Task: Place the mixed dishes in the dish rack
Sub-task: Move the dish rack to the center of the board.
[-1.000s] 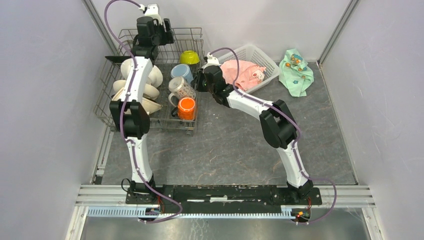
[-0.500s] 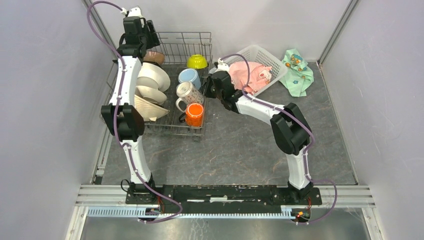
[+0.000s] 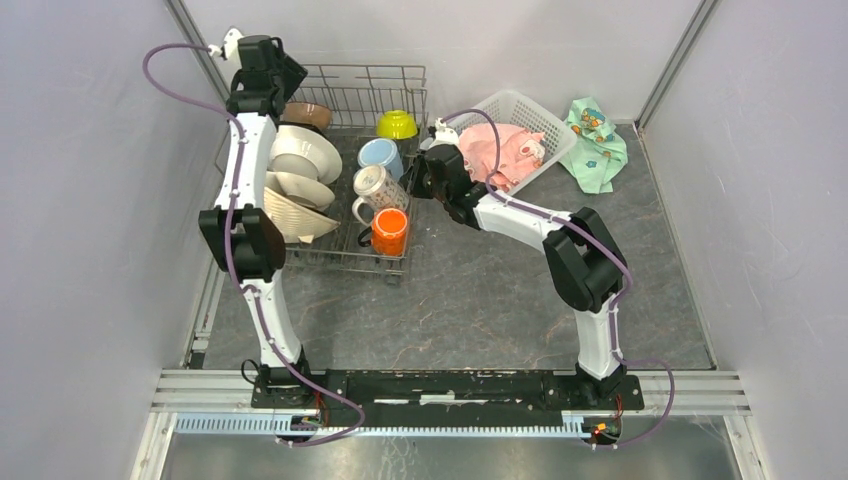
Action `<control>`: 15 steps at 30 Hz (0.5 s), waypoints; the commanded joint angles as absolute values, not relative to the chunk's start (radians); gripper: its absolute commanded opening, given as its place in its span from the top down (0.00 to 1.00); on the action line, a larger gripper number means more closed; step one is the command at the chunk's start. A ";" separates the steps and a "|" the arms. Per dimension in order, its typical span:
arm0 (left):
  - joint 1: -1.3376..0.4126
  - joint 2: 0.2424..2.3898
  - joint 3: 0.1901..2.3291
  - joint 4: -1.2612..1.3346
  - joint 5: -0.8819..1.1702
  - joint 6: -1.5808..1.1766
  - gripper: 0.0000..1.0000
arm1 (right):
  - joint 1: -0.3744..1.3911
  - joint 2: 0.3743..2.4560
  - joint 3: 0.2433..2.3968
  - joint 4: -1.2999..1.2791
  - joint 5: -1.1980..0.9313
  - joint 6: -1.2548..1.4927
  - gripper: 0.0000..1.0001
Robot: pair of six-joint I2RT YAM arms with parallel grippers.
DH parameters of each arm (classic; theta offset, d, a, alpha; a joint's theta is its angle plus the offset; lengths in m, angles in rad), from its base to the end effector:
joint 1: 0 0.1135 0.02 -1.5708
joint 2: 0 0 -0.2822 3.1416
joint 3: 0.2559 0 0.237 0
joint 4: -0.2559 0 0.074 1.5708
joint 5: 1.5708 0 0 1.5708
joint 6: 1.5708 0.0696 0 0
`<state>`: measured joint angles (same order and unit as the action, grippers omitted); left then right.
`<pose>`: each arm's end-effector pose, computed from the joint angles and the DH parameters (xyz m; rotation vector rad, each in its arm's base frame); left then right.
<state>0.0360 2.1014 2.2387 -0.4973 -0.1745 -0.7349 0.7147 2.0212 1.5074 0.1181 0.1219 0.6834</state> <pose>0.5144 0.0306 0.3975 -0.8352 1.7472 -0.2992 0.3862 0.3239 0.2520 0.0512 2.0495 0.7822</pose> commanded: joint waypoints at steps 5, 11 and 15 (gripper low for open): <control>0.069 2.223 2.320 -0.451 -0.154 -1.040 0.37 | 0.863 1.917 1.460 0.064 -0.215 0.475 1.00; 0.081 2.273 2.338 -0.471 -0.134 -1.109 0.40 | 0.877 1.873 1.388 0.098 -0.229 0.400 1.00; 0.081 2.285 2.345 -0.480 -0.125 -1.113 0.40 | 0.877 1.838 1.317 0.139 -0.249 0.372 1.00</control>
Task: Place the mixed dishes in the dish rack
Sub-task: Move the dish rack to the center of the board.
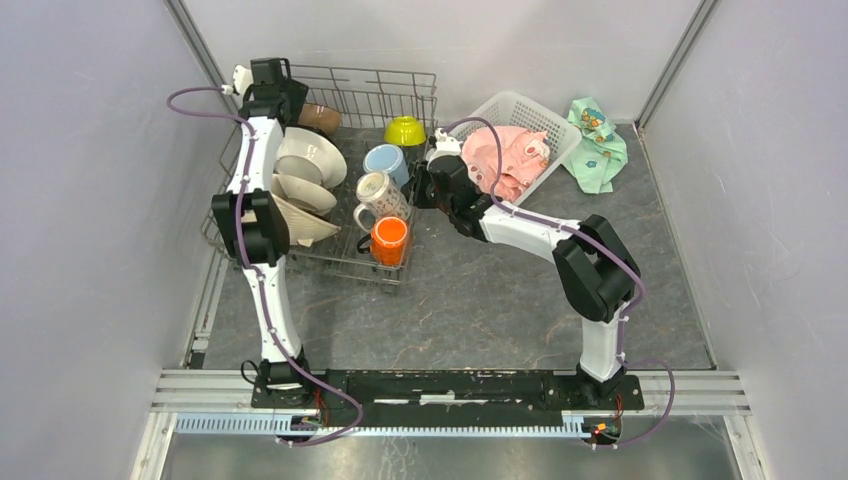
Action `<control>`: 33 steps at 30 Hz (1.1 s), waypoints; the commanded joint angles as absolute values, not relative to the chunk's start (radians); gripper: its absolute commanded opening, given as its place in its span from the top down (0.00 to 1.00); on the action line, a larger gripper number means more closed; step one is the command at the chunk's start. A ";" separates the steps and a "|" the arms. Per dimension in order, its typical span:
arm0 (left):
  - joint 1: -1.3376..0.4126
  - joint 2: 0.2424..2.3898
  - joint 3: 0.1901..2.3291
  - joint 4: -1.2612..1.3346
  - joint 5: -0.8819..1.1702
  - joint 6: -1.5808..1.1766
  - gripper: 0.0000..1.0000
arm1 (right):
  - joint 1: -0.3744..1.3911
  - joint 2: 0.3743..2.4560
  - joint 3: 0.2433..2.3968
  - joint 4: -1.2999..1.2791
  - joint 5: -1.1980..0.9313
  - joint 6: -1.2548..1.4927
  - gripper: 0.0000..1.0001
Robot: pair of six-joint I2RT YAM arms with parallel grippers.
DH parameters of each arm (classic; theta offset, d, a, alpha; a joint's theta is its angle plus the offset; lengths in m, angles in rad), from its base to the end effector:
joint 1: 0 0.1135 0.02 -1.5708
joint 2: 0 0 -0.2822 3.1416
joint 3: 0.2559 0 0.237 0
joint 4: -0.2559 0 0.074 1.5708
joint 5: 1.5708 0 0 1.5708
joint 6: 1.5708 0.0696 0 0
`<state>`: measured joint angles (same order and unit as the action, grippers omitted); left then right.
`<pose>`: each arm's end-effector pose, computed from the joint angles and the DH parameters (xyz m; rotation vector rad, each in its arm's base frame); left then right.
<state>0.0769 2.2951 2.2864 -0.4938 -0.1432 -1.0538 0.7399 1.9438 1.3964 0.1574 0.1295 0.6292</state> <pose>0.5596 0.0531 0.3140 -1.1985 1.7230 -0.4493 0.3621 0.3184 0.2538 -0.0243 2.0383 0.7607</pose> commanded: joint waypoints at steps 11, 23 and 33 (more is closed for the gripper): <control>0.078 2.342 2.344 -0.462 -0.011 -1.133 0.39 | 0.894 1.810 1.257 0.183 -0.316 0.305 1.00; 0.013 2.341 2.406 -0.581 -0.274 -0.949 0.40 | 0.893 1.807 1.326 0.132 -0.219 0.242 0.97; -0.016 2.385 2.384 -0.674 -0.346 -0.916 0.40 | 0.895 1.827 1.387 0.084 -0.206 0.274 0.96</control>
